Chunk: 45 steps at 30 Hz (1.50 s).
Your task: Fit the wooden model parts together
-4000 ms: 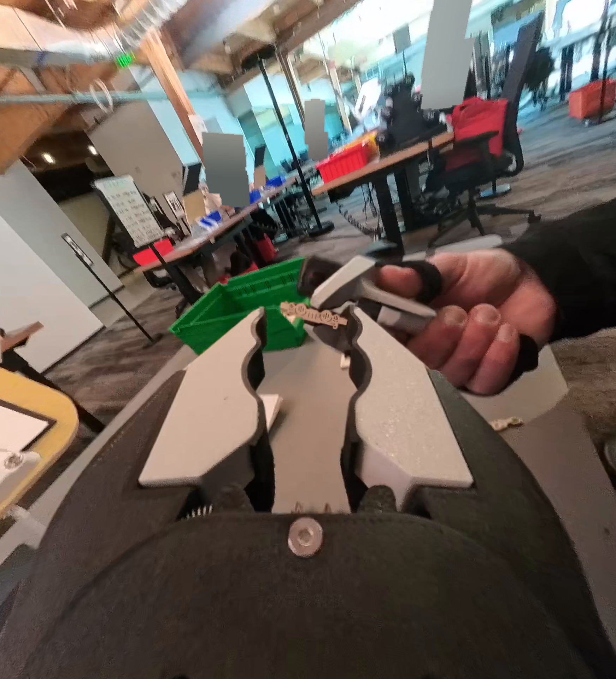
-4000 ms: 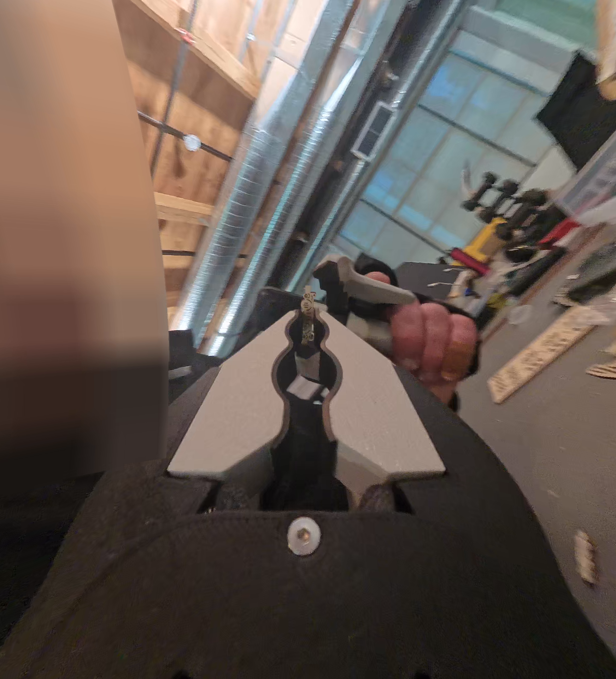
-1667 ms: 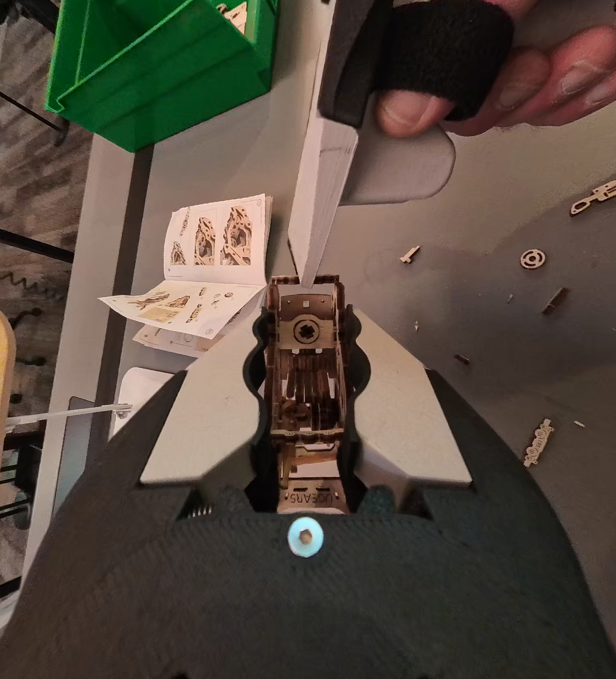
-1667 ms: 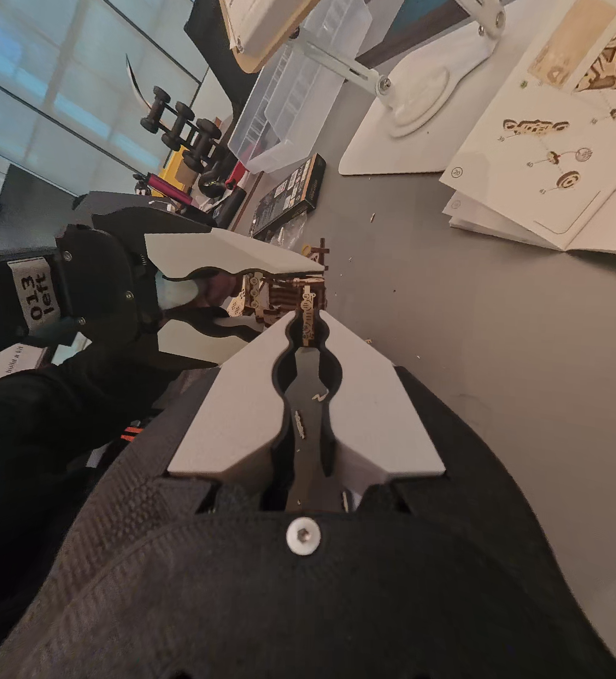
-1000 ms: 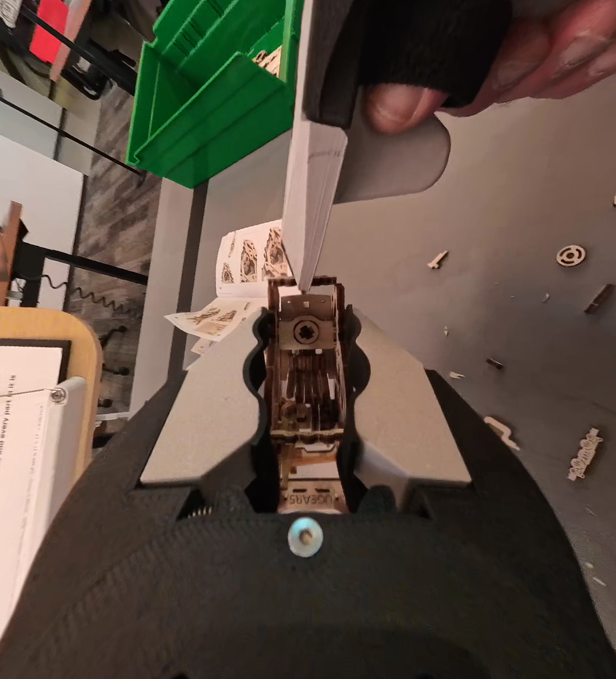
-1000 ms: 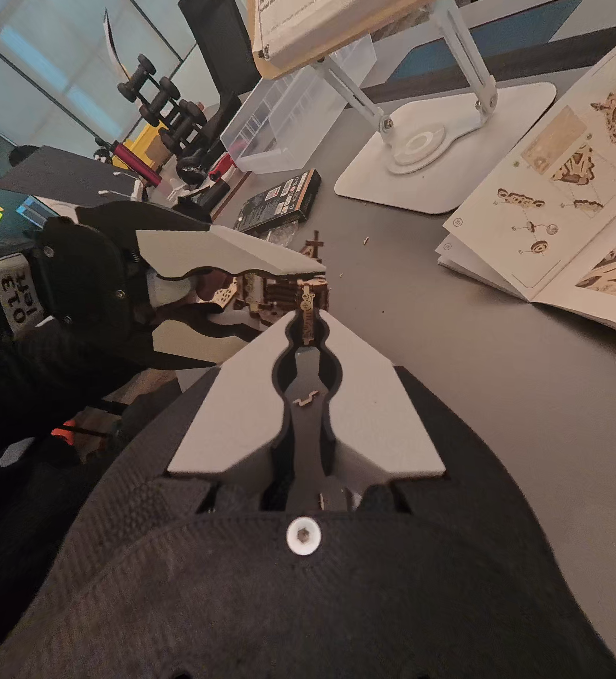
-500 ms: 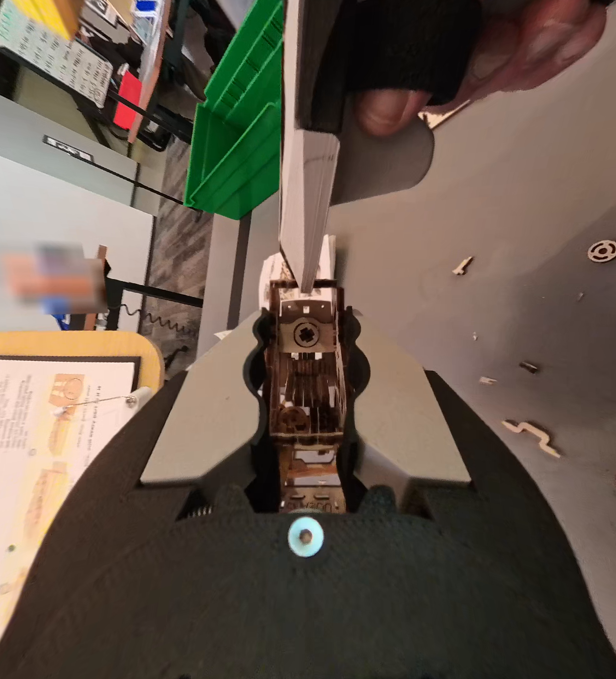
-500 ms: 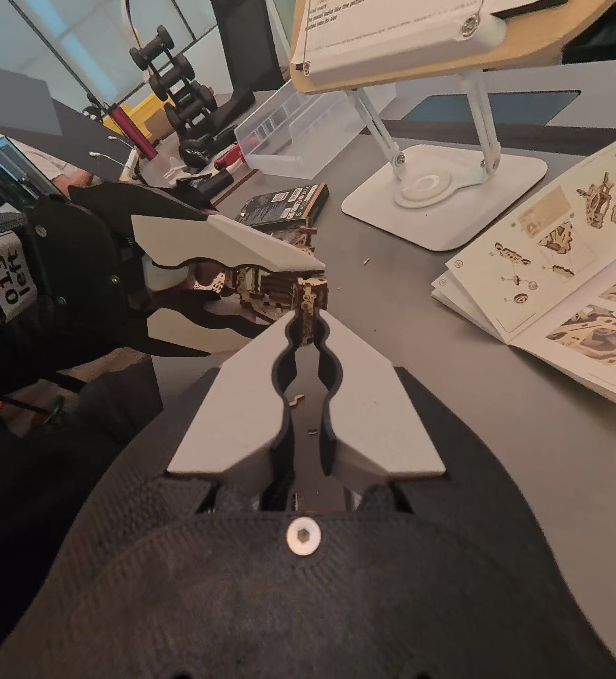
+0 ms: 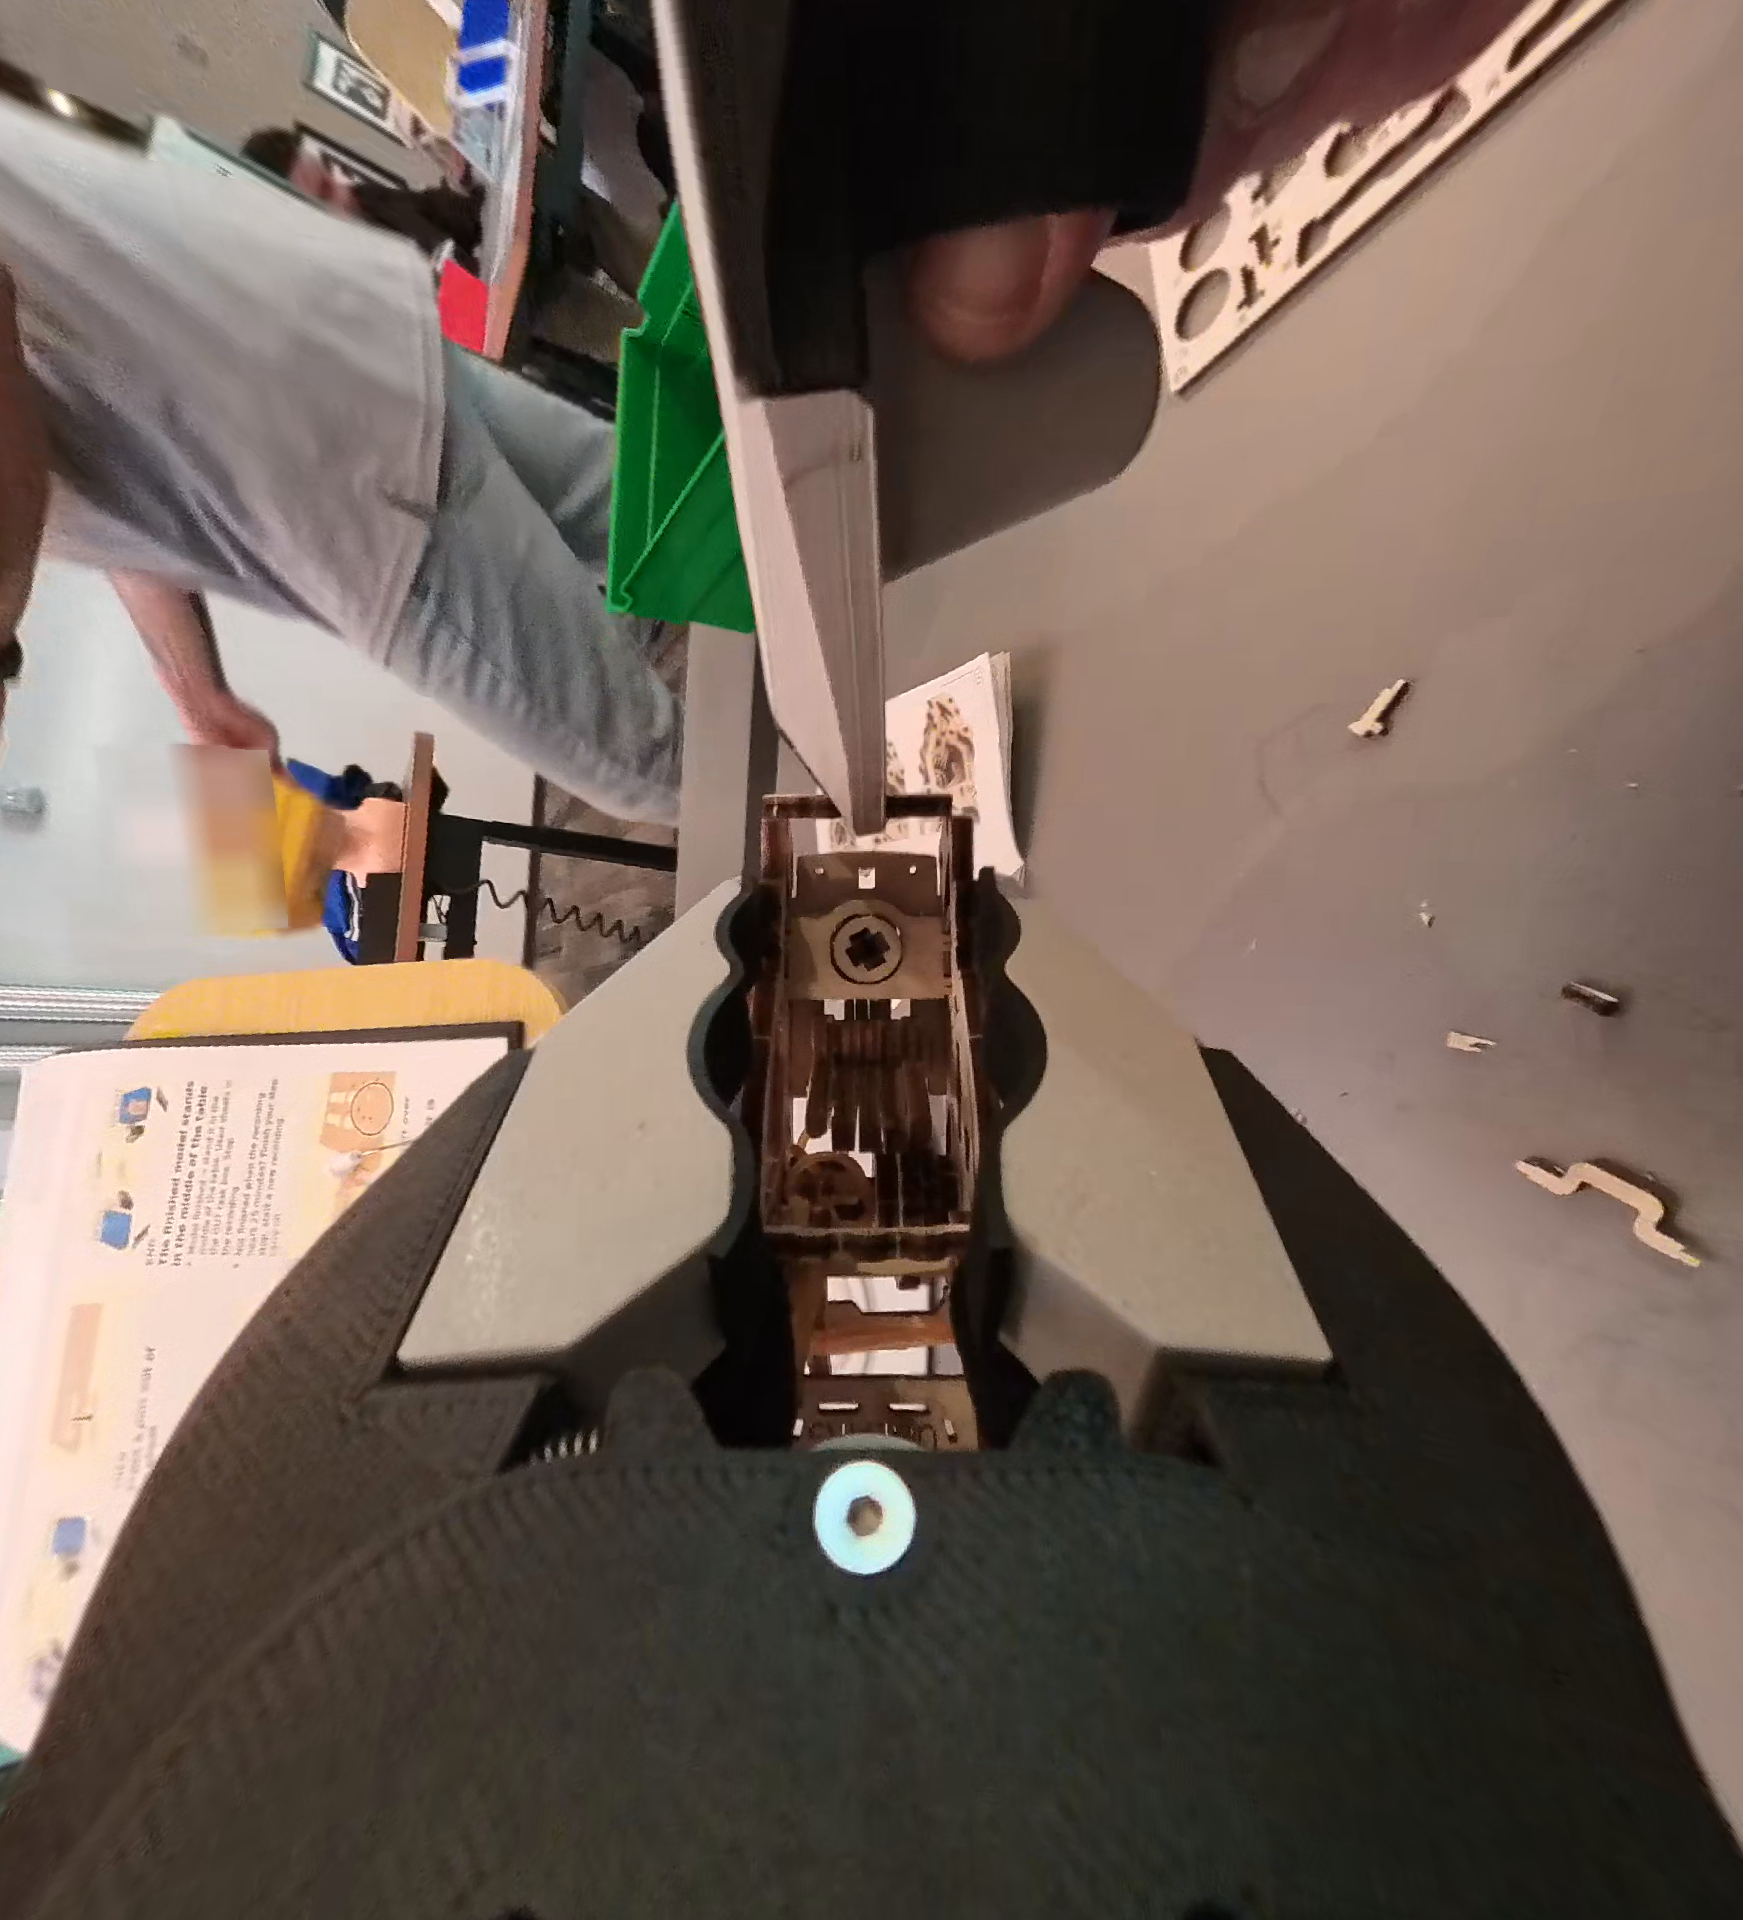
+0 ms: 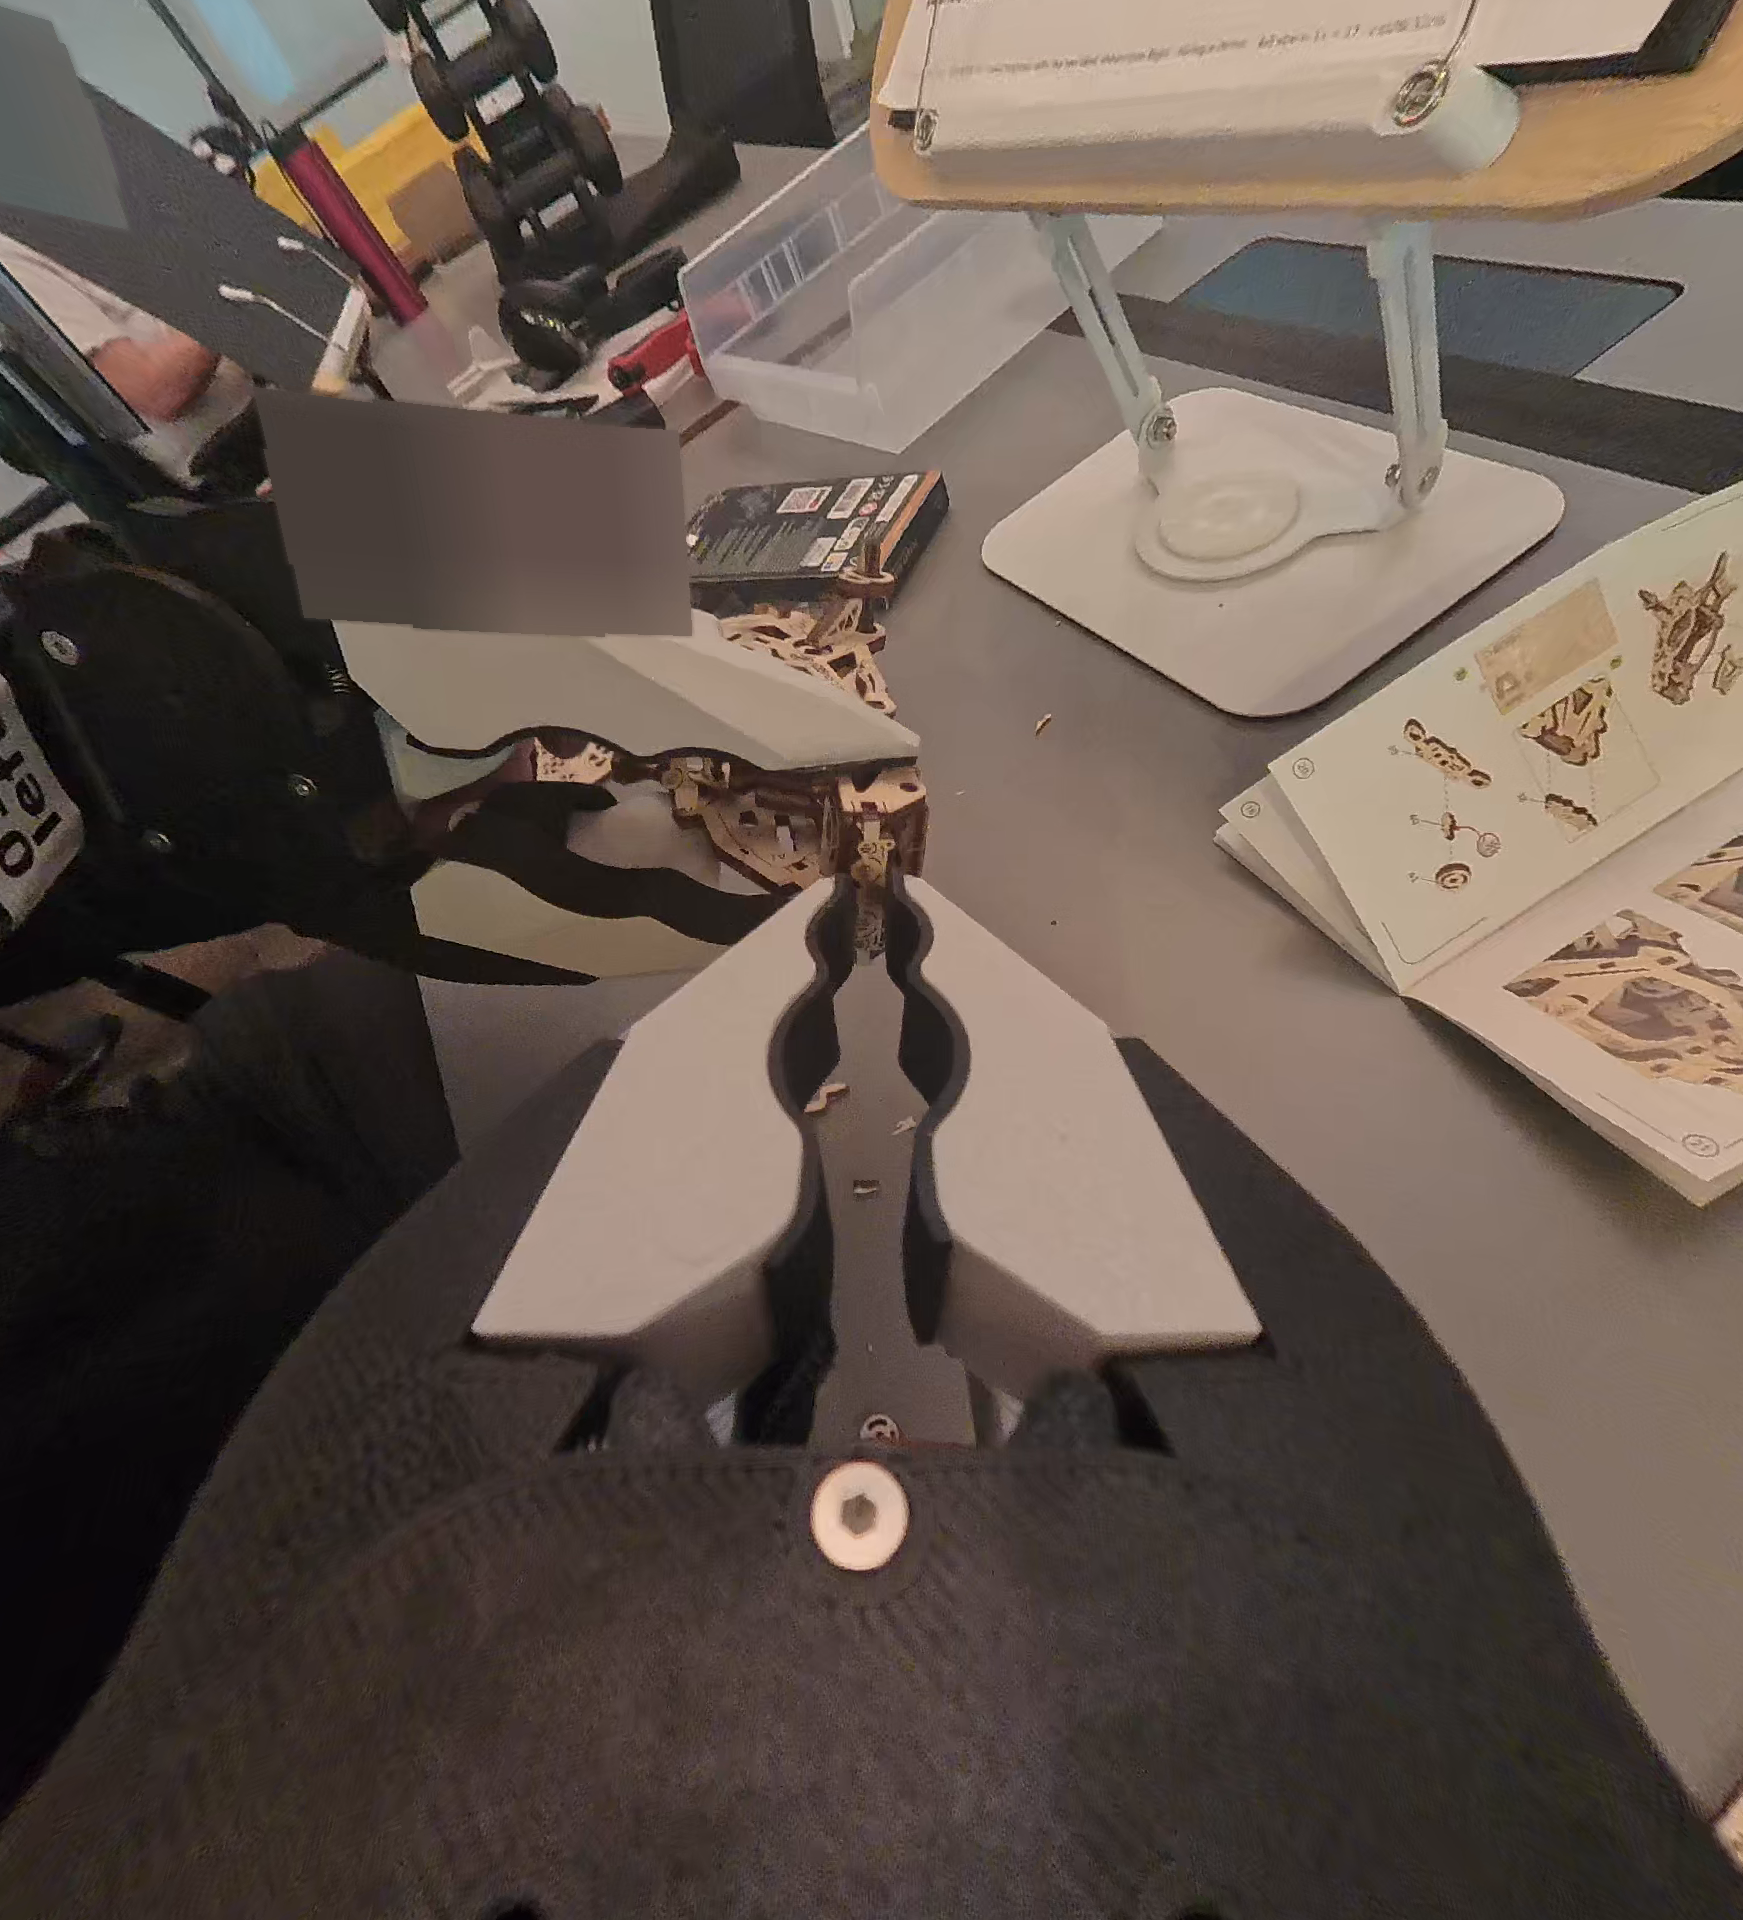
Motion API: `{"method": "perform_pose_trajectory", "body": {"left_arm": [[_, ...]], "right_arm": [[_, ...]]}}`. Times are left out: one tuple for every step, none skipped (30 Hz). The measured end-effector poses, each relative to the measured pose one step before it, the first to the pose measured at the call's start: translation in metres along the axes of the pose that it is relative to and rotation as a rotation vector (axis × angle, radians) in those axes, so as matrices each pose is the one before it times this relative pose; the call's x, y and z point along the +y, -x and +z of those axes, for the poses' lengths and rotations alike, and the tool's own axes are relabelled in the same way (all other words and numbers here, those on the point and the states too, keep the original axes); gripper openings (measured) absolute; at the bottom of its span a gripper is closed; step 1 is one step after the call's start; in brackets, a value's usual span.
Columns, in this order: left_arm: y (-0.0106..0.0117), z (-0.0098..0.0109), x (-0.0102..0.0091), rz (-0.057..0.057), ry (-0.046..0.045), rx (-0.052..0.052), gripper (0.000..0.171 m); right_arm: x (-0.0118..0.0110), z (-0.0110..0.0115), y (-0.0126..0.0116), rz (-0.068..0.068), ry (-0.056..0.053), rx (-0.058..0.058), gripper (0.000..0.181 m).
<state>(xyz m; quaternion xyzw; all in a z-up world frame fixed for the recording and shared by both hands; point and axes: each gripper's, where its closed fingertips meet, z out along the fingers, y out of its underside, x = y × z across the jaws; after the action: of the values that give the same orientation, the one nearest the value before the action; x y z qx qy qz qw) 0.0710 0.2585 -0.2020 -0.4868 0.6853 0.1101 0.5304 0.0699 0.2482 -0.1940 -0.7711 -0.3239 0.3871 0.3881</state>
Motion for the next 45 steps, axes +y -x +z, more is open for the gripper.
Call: {"method": "perform_pose_trajectory", "body": {"left_arm": [[0.00009, -0.00009, 0.00016, 0.0163, 0.00604, -0.0053, 0.036], [-0.00041, -0.00025, 0.00048, 0.0120, 0.00524, 0.0002, 0.035], [-0.00049, -0.00012, 0.00056, 0.0070, 0.00259, 0.0011, 0.035], [-0.00003, 0.00027, 0.00110, 0.0016, 0.00396, 0.0003, 0.036], [0.00036, 0.00045, 0.00139, -0.0037, 0.00225, 0.0015, 0.036], [0.00145, -0.00030, 0.00065, -0.0041, -0.00125, -0.0064, 0.036], [0.00219, -0.00107, -0.00012, -0.0004, -0.00285, -0.0102, 0.036], [0.00157, -0.00075, 0.00001, -0.0053, -0.00324, -0.0024, 0.036], [0.00119, -0.00046, -0.00025, -0.0089, -0.00627, -0.0007, 0.036], [0.00158, -0.00050, -0.00080, -0.0077, -0.00900, -0.0065, 0.036], [0.00032, -0.00024, -0.00086, -0.0025, -0.00462, -0.0010, 0.036], [-0.00007, -0.00020, -0.00197, 0.0018, -0.00682, -0.0030, 0.037], [-0.00049, -0.00006, -0.00191, -0.0020, -0.00506, -0.0016, 0.037], [0.00047, 0.00001, -0.00103, -0.0065, -0.00260, -0.0058, 0.037], [0.00033, -0.00015, -0.00061, -0.0054, -0.00293, -0.0018, 0.036], [0.00000, -0.00001, -0.00043, -0.0038, -0.00200, 0.0005, 0.036], [-0.00029, 0.00037, -0.00019, -0.0013, -0.00135, -0.0011, 0.037], [-0.00018, 0.00026, -0.00054, -0.0014, -0.00276, -0.0031, 0.037], [-0.00037, -0.00003, -0.00032, -0.0022, -0.00155, 0.0008, 0.037], [0.00028, -0.00019, -0.00084, -0.0084, -0.00700, -0.0010, 0.037], [0.00033, -0.00030, -0.00064, -0.0095, -0.00456, 0.0012, 0.037], [0.00037, -0.00016, -0.00009, 0.0002, 0.00030, -0.0017, 0.037], [0.00064, -0.00005, -0.00012, 0.0034, 0.00290, -0.0034, 0.037], [0.00033, -0.00031, -0.00094, -0.0008, -0.00120, -0.0007, 0.037], [0.00072, -0.00042, -0.00126, 0.0002, -0.00436, -0.0035, 0.037], [0.00031, -0.00020, -0.00086, 0.0019, -0.00070, -0.0004, 0.037], [-0.00032, 0.00038, 0.00020, 0.0019, 0.00451, 0.0013, 0.037], [0.00001, 0.00017, -0.00019, -0.0011, -0.00184, -0.0029, 0.037], [-0.00071, 0.00003, -0.00010, -0.0103, -0.00424, 0.0043, 0.037], [-0.00060, -0.00012, 0.00007, -0.0165, -0.00360, 0.0047, 0.037], [-0.00124, 0.00031, 0.00036, -0.0260, -0.00292, 0.0078, 0.037], [-0.00245, 0.00081, 0.00104, -0.0431, -0.00243, 0.0163, 0.037], [-0.00429, 0.00141, 0.00149, -0.0605, -0.00794, 0.0339, 0.037], [-0.00481, 0.00173, 0.00234, -0.0741, -0.00509, 0.0364, 0.037], [-0.00415, 0.00150, 0.00159, -0.0690, -0.01572, 0.0251, 0.037], [-0.00473, 0.00152, 0.00074, -0.0732, -0.02765, 0.0260, 0.037], [-0.00615, 0.00257, 0.00144, -0.0857, -0.03421, 0.0401, 0.038], [-0.00659, 0.00422, 0.00418, -0.0831, -0.02158, 0.0458, 0.037], [-0.00548, 0.00463, 0.00628, -0.0625, -0.00523, 0.0392, 0.038], [-0.00302, 0.00334, 0.00330, -0.0488, -0.01861, 0.0269, 0.038], [-0.00060, 0.00289, 0.00124, -0.0475, -0.02876, 0.0172, 0.038], [0.00077, 0.00368, 0.00221, -0.0547, -0.01904, 0.0192, 0.038], [0.00127, 0.00430, 0.00272, -0.0531, -0.01702, 0.0234, 0.038], [0.00251, 0.00477, 0.00316, -0.0465, -0.01283, 0.0175, 0.038], [0.00065, 0.00397, 0.00095, -0.0404, -0.01483, 0.0243, 0.038]], "right_arm": [[0.00028, 0.00023, 0.00003, -0.0024, 0.0101, 0.0011, 0.003], [0.00071, 0.00050, 0.00032, 0.0078, 0.0087, -0.0079, 0.003], [0.00039, 0.00078, 0.00007, 0.0062, 0.0050, -0.0052, 0.003], [-0.00024, 0.00109, -0.00056, -0.0051, -0.0005, 0.0053, 0.003], [-0.00054, 0.00099, -0.00061, -0.0021, -0.0059, 0.0028, 0.003], [-0.00187, -0.00001, 0.00038, 0.0050, -0.0168, -0.0077, 0.003], [-0.00233, -0.00049, 0.00097, 0.0073, -0.0187, -0.0082, 0.003], [-0.00197, -0.00052, 0.00055, 0.0032, -0.0165, -0.0009, 0.004], [-0.00195, -0.00038, 0.00067, 0.0052, -0.0149, -0.0001, 0.004], [-0.00231, 0.00006, 0.00213, 0.0036, -0.0161, -0.0058, 0.004], [-0.00147, 0.00064, 0.00341, 0.0022, -0.0083, -0.0127, 0.005], [-0.00153, 0.00060, 0.00141, -0.0001, -0.0095, 0.0013, 0.007], [-0.00162, -0.00012, 0.00036, -0.0054, -0.0098, 0.0067, 0.005], [-0.00088, -0.00056, -0.00011, -0.0004, -0.0037, 0.0049, 0.005], [-0.00041, -0.00050, 0.00019, 0.0025, -0.0032, 0.0019, 0.005], [0.00064, -0.00020, 0.00011, -0.0012, 0.0007, 0.0030, 0.004], [0.00063, -0.00022, -0.00073, -0.0093, 0.0025, 0.0090, 0.004], [0.00026, -0.00016, -0.00066, -0.0051, -0.0004, 0.0065, 0.004], [0.00031, -0.00053, 0.00019, 0.0007, 0.0014, -0.0057, 0.004], [-0.00070, -0.00091, -0.00061, 0.0056, -0.0037, -0.0033, 0.004], [-0.00055, -0.00080, -0.00040, 0.0013, -0.0022, -0.0024, 0.004], [-0.00055, -0.00082, -0.00020, -0.0008, -0.0001, 0.0004, 0.004], [-0.00052, -0.00087, 0.00047, -0.0078, -0.0006, -0.0006, 0.004], [-0.00074, -0.00078, 0.00063, -0.0015, -0.0020, -0.0029, 0.004], [-0.00093, -0.00051, -0.00009, 0.0010, -0.0047, 0.0012, 0.004], [-0.00007, -0.00010, -0.00058, -0.0036, 0.0006, 0.0072, 0.004], [0.00036, -0.00015, 0.00000, -0.0014, 0.0072, 0.0041, 0.005], [-0.00070, -0.00086, 0.00008, -0.0009, 0.0010, 0.0032, 0.004], [-0.00166, -0.00131, -0.00080, -0.0024, -0.0073, 0.0060, 0.004], [-0.00073, -0.00110, -0.00135, 0.0022, -0.0046, 0.0023, 0.004], [0.00024, -0.00091, -0.00130, 0.0156, -0.0021, -0.0079, 0.004], [0.00037, -0.00096, -0.00221, 0.0318, -0.0076, -0.0134, 0.004], [0.00057, -0.00125, -0.00264, 0.0479, -0.0139, -0.0218, 0.004], [0.00121, -0.00151, -0.00279, 0.0471, -0.0092, -0.0207, 0.004], [0.00335, -0.00118, -0.00387, 0.0267, 0.0072, -0.0053, 0.004], [0.00309, -0.00098, -0.00376, 0.0161, 0.0048, 0.0007, 0.004], [0.00358, -0.00079, -0.00354, 0.0206, 0.0066, 0.0014, 0.004], [0.00579, -0.00026, -0.00387, 0.0162, 0.0200, 0.0059, 0.004], [0.00673, 0.00015, -0.00420, 0.0082, 0.0233, 0.0117, 0.004], [0.00651, 0.00028, -0.00393, 0.0123, 0.0200, 0.0088, 0.004], [0.00543, 0.00028, -0.00286, 0.0173, 0.0131, -0.0007, 0.004], [0.00560, 0.00054, -0.00321, 0.0236, 0.0172, -0.0009, 0.004], [0.00504, 0.00085, -0.00419, 0.0185, 0.0143, 0.0054, 0.004], [0.00261, 0.00085, -0.00275, 0.0127, -0.0010, -0.0008, 0.004], [0.00266, 0.00149, -0.00201, 0.0154, 0.0036, -0.0029, 0.004]]}}
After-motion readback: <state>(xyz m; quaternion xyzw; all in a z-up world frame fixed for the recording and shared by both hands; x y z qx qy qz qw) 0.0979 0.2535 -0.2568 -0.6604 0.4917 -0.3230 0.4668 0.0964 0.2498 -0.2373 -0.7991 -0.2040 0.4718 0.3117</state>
